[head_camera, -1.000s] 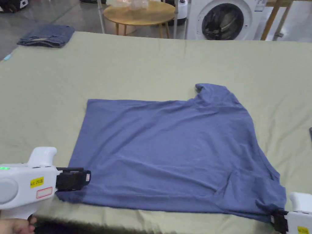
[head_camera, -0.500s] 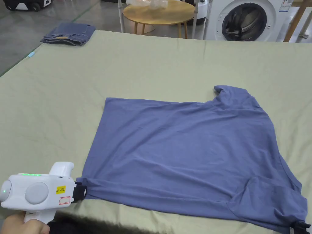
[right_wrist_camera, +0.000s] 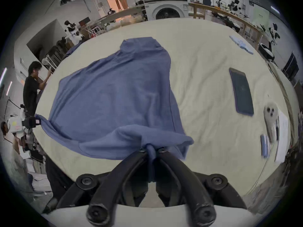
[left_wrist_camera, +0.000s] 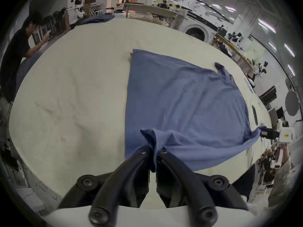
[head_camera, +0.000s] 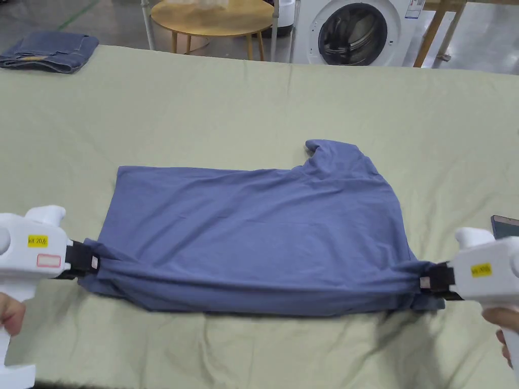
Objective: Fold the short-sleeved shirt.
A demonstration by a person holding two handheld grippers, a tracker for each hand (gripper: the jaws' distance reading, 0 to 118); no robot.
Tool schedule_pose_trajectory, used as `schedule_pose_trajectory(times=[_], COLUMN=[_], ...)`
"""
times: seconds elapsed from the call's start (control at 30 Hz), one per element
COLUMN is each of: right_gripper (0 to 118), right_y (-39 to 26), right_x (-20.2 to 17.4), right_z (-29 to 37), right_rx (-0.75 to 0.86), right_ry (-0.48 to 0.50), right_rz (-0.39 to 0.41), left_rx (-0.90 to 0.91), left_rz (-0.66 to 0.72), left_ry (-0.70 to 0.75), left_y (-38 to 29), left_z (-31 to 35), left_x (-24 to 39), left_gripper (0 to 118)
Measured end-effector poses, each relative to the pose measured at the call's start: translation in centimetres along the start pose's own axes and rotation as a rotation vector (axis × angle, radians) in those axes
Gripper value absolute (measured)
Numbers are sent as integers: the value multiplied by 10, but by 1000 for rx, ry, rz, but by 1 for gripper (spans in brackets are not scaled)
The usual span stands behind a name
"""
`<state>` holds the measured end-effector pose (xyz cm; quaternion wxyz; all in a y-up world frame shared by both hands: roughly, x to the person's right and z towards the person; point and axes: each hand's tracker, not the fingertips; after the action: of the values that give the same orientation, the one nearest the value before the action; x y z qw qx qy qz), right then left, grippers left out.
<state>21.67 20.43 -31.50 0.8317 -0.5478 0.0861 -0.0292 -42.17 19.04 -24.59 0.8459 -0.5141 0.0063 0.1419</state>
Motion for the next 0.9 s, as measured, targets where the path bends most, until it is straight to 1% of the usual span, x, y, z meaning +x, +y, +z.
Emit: schedule_pose_trajectory(times=[0.1,0.17,0.23,0.27,0.33,0.37,0.4,0.43,0.47,0.5,0.53,0.57,0.6,0.63,0.67,0.7,0.73,0.77,0.8,0.83,0.87,0.9], right_gripper=[4,4,4,4,5,7,20,48,85,115,118,117,117,106,73,0,0,0,0,0,0,3], right_y=[30,44,54,57,62,62,62,63,63,59,57,55,53,51,45,39,36,20,17,13,14,19], right_x=[-1,-2,1,1,4,2,2,2,1,0,-1,-3,-4,1,1,1,1,-3,-4,-6,-1,7], right_z=[-34,-51,-70,-74,-82,-78,-72,-61,-53,-38,-27,-15,-10,-11,-7,-6,-10,-4,-6,-10,-20,-30], right_rx=[-24,-39,-64,-70,-100,-105,-85,3,54,112,151,177,170,158,149,153,145,172,144,120,137,138], right_ry=[15,12,5,-8,-2,-1,-6,-16,-24,-28,-24,-42,-43,-42,-28,-12,-1,-12,-92,-121,-111,-102], right_rz=[-24,-45,-51,-67,-73,-77,-87,-85,-73,-48,-27,7,33,43,45,43,61,59,107,125,116,106], left_rx=[-7,-4,-3,12,15,-1,-19,-2,29,60,81,115,143,169,181,209,184,189,172,152,144,132], left_rz=[68,129,126,113,79,84,105,133,160,175,185,178,169,167,74,32,12,18,18,30,37,31], left_ry=[7,0,10,14,24,34,37,14,-21,-62,-95,-110,-120,-135,-126,-108,-67,-59,-87,-117,-108,-101], left_y=[18,19,23,24,28,30,30,30,30,30,30,29,26,24,21,19,17,13,10,7,3,2], left_z=[-26,-27,-36,-40,-43,-43,-37,-29,-21,-12,-5,5,13,19,26,31,30,29,26,23,20,19], left_x=[-9,-1,1,1,4,5,8,8,8,8,6,8,12,15,18,23,26,28,28,28,29,28], left_gripper=[1,1,1,1,1,4,25,50,74,84,84,84,82,66,25,0,0,0,0,0,0,0])
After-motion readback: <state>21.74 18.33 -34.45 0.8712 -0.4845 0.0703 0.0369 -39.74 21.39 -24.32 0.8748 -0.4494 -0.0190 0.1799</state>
